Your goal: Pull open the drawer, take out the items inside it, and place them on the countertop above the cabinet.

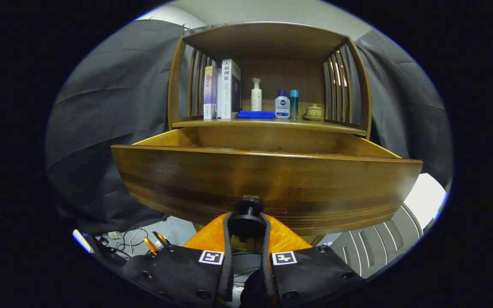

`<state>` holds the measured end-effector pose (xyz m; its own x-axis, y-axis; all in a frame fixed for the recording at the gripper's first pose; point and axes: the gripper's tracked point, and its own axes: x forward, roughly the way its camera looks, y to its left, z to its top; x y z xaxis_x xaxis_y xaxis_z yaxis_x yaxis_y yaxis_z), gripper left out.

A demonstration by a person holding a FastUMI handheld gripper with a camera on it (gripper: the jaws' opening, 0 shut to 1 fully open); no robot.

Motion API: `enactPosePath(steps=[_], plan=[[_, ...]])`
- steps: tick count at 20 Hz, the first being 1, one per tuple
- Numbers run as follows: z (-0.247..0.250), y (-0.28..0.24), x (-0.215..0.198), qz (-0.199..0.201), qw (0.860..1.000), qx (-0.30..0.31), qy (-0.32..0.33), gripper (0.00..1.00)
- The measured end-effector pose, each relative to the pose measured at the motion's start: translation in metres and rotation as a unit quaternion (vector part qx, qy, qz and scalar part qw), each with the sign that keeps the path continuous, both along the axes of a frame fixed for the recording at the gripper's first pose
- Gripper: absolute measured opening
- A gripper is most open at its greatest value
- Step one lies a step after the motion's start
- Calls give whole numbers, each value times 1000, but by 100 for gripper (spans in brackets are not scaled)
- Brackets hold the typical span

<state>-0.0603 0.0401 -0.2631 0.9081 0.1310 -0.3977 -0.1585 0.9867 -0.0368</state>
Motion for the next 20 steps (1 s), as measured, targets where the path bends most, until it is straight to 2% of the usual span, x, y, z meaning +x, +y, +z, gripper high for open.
enactPosePath(steps=[2, 4, 9, 14, 20], plan=[[-1, 1, -1, -1, 1000, 5, 4, 29], [2, 3, -3, 3, 1000, 5, 5, 38], [35, 3, -10, 30, 999, -17, -35, 69], [82, -3, -12, 36, 997, -22, -58, 99], [145, -5, 19, 58, 994, -46, -80, 99]])
